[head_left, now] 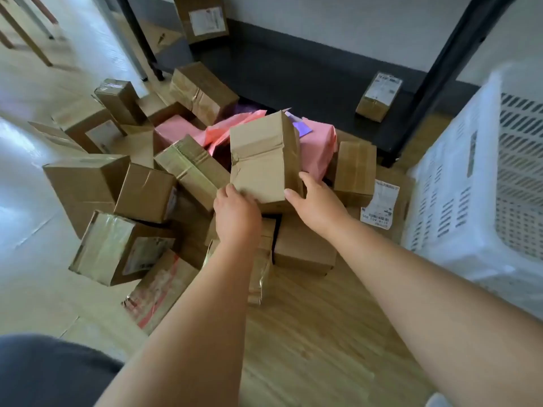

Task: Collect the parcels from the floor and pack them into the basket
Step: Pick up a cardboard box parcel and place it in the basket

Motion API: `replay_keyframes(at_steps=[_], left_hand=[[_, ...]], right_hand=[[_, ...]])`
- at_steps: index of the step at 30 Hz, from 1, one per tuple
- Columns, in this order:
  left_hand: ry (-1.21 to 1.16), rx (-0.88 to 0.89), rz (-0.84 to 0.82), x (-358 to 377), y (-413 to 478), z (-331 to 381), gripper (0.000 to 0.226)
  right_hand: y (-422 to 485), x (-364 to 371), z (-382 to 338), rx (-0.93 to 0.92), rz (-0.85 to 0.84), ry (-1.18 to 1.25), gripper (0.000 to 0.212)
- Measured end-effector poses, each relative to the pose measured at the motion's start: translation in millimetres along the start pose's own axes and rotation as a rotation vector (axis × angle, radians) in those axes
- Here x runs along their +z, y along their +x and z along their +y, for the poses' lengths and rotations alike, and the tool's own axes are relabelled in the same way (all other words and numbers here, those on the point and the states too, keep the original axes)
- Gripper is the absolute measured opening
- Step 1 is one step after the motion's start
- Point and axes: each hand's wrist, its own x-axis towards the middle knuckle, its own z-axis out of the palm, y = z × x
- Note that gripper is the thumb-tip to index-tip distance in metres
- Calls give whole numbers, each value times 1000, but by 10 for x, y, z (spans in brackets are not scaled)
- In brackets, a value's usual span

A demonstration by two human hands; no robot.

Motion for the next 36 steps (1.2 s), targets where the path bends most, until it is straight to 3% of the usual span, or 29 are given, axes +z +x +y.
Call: replay_keyframes(at_steps=[8,15,21,30,32,36], left_hand=[[-60,-182,5,29,216,127,43],[-164,-76,128,-45,22,303,42],[-394,-27,99,-264,-258,502,34],[-873,-233,-348,-659,-868,725,23],[-990,-300,-513,-753,-996,745,38],[-1137,-216,-706,-896,-1245,848,62]], right_hand=[[160,26,-134,117,-108,74,71],[-19,-136,-33,205,-80,249,67],[-292,-469,13,294,-1,458,61],[-868,-1194,21,312,60,656,44],[-1035,-1337,-13,338,67,741,40],[-1410,-1585,-55,328,124,775,33]])
